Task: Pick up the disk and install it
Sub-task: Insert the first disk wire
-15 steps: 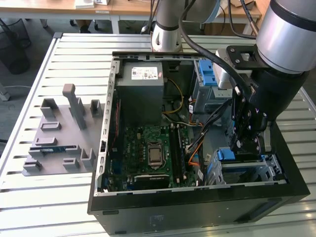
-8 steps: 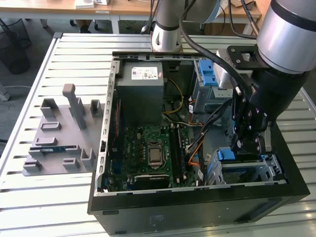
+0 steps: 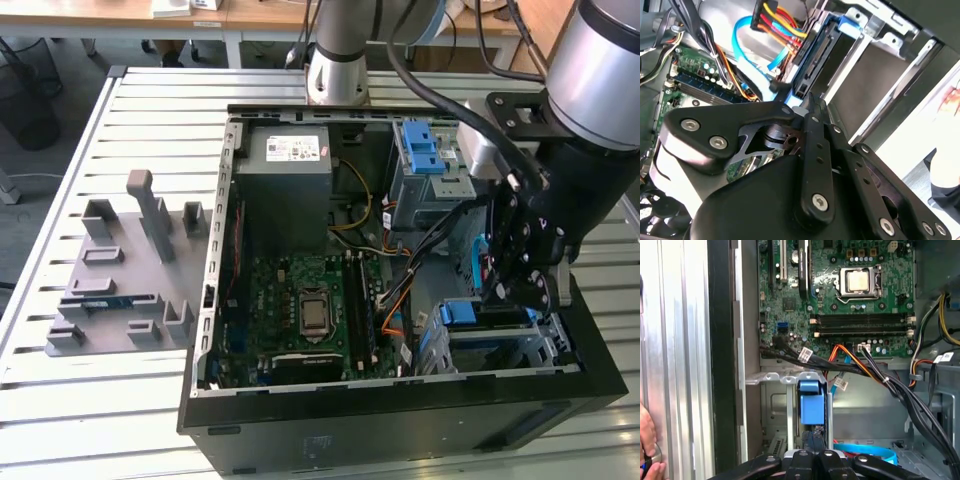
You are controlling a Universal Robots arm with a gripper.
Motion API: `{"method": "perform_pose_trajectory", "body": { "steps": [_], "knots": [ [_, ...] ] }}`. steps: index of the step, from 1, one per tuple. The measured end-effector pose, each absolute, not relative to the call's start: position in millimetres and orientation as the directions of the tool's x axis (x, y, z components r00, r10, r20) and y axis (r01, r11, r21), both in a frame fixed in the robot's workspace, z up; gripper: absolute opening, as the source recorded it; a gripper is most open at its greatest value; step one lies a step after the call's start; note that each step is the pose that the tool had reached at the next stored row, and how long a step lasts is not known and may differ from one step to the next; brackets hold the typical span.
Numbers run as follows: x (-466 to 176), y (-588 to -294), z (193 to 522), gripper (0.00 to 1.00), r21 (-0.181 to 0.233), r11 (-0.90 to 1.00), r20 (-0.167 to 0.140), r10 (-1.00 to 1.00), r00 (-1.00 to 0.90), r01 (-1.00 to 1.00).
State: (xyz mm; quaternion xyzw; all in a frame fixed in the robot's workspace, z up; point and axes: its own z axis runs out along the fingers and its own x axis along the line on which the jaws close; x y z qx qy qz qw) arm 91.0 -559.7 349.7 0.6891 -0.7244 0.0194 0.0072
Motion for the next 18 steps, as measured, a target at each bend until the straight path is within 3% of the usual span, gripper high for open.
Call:
{"method": "perform_pose_trajectory", "body": {
  "steps": [18],
  "knots": [
    [106.7, -556.0, 355.0, 0.11, -0.015, 0.050, 0.038, -0.998, -0.050, -0.999]
  ]
}}
